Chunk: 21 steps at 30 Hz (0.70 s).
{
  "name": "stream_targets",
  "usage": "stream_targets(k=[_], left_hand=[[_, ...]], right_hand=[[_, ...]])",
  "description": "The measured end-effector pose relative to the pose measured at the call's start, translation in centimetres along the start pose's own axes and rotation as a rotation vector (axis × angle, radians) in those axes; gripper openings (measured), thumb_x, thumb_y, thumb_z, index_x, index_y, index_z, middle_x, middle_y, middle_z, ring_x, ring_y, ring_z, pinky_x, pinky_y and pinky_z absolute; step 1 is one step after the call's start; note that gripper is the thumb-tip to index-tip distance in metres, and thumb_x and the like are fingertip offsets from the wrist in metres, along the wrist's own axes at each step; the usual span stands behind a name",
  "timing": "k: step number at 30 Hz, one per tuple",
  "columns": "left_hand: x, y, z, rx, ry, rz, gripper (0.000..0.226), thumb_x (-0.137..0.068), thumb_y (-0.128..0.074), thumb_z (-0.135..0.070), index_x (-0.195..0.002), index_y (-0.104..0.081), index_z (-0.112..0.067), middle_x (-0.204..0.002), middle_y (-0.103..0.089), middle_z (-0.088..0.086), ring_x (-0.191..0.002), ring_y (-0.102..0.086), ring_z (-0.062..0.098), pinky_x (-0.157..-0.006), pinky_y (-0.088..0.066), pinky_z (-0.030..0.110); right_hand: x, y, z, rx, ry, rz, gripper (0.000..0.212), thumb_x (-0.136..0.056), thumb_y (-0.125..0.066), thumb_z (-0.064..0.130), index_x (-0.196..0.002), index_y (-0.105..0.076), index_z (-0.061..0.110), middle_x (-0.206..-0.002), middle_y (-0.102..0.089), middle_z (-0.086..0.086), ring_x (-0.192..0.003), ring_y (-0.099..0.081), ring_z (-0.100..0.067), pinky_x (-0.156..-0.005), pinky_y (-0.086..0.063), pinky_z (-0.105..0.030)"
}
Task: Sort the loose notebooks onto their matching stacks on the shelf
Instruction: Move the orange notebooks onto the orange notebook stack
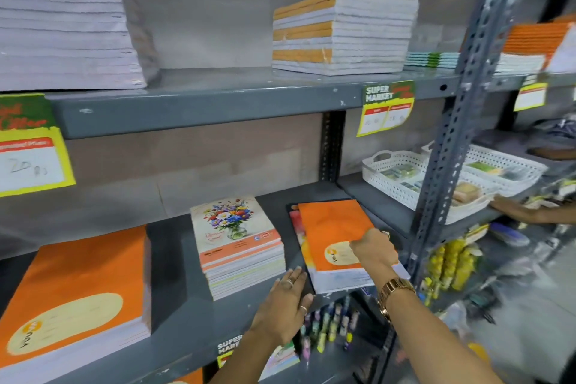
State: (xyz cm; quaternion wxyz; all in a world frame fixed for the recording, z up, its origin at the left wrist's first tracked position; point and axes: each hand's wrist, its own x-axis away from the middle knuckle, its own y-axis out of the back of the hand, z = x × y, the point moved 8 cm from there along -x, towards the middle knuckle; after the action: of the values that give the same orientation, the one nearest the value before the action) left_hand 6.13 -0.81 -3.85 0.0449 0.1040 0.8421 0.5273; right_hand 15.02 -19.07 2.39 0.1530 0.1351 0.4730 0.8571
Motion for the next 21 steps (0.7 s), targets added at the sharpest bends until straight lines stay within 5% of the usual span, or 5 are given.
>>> stream_targets(k=[4,13,18,21], left_hand=[[-2.1,-0.7,-1.7,0.031,0.001,-0.002,0.054,-0.099,-0.030,-0.034,-0.147,-0.012,-0.016,-0.158,-0.013,0.006,-0.145,-0.010,0.022,-0.120,-0.014,0.036],[-4.7,-0.7,-2.7,0.255,0.176,-0.163,0.055,-0.097,-0.036,-0.032,-0.146,-0.015,-0.017,-0.152,-0.031,0.010,-0.136,-0.035,0.027,-0.110,-0.034,0.041],[-5.2,0.4,-2.8,0.373,0.310,-0.316,0.049,-0.094,-0.044,-0.022,-0.140,-0.028,-0.014,-0.114,-0.064,0.016,-0.098,-0.063,0.033,-0.085,-0.053,0.044],[-5.4,1.1,-2.4,0.471,0.399,-0.410,0.044,-0.090,-0.050,-0.013,-0.133,-0.040,-0.010,-0.112,-0.067,0.018,-0.101,-0.062,0.035,-0.088,-0.050,0.043]], right_hand=[[-1.4,0.1,-3.3,0.116,-0.105,0.007,0.046,-0.084,-0.058,0.026,-0.126,-0.053,0.006,-0.136,-0.046,-0.014,-0.125,-0.039,-0.035,-0.100,-0.039,-0.043],[-3.5,-0.1,-4.6,0.145,-0.085,0.109,0.052,-0.074,-0.073,0.041,-0.113,-0.061,0.010,-0.124,-0.060,-0.012,-0.117,-0.054,-0.030,-0.098,-0.046,-0.039],[-4.2,-0.3,-4.7,0.156,-0.105,0.174,0.059,-0.074,-0.074,0.043,-0.120,-0.056,0.010,-0.128,-0.059,-0.012,-0.119,-0.054,-0.030,-0.100,-0.045,-0.040],[-4.6,-0.4,-4.9,0.156,-0.134,0.210,0.064,-0.073,-0.075,0.043,-0.124,-0.053,0.011,-0.130,-0.058,-0.010,-0.121,-0.054,-0.030,-0.099,-0.044,-0.039]])
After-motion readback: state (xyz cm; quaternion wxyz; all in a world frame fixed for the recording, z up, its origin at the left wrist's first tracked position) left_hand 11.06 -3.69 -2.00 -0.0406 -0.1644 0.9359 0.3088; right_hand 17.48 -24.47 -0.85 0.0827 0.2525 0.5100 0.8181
